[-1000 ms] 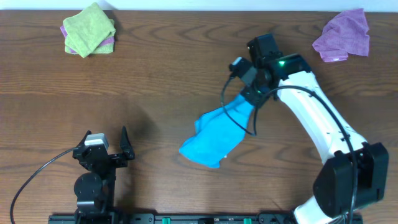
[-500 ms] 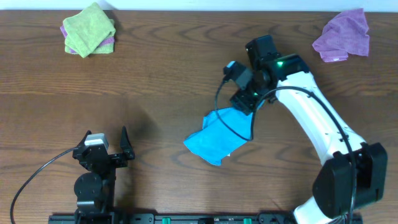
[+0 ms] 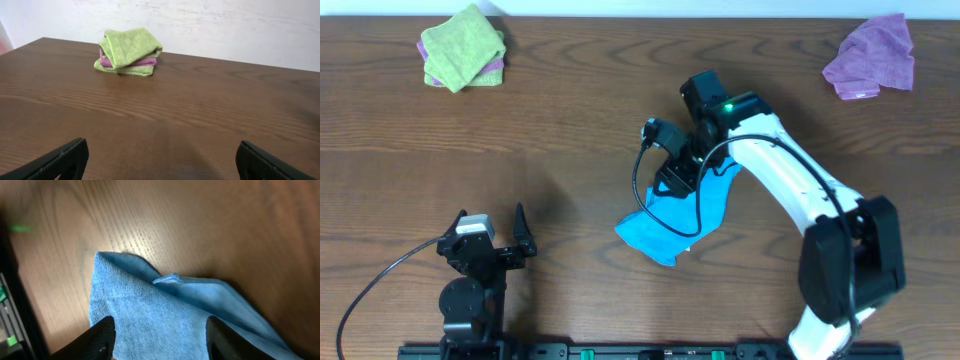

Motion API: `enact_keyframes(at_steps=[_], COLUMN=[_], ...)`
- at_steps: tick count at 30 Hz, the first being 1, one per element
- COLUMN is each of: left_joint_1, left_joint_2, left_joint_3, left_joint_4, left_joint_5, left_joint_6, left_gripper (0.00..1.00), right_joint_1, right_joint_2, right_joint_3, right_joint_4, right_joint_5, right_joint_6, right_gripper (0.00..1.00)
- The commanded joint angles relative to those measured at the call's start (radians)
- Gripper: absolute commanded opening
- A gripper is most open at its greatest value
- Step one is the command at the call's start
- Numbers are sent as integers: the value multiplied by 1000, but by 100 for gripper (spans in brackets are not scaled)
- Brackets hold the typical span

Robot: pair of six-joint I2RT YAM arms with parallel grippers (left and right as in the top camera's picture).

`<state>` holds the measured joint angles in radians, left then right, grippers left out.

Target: Fold the cloth

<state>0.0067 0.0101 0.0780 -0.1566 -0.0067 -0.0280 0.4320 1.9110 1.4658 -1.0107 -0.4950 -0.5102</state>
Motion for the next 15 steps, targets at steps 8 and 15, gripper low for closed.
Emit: enact_keyframes(at_steps=[8,15], left_joint_1=[6,6], left_joint_2=[-6,-6], left_joint_3=[-31,-31], left_joint_4=[-14,-14], left_joint_5=[0,0], left_joint_6=[6,6], left_gripper=[96,96], right_joint_1=[31,47], right_joint_2=[78,113], right_joint_3=[6,6], right_joint_4=[-31,5], right_joint_5=[-61,35], right_joint_6=[81,280], right_gripper=[55,54])
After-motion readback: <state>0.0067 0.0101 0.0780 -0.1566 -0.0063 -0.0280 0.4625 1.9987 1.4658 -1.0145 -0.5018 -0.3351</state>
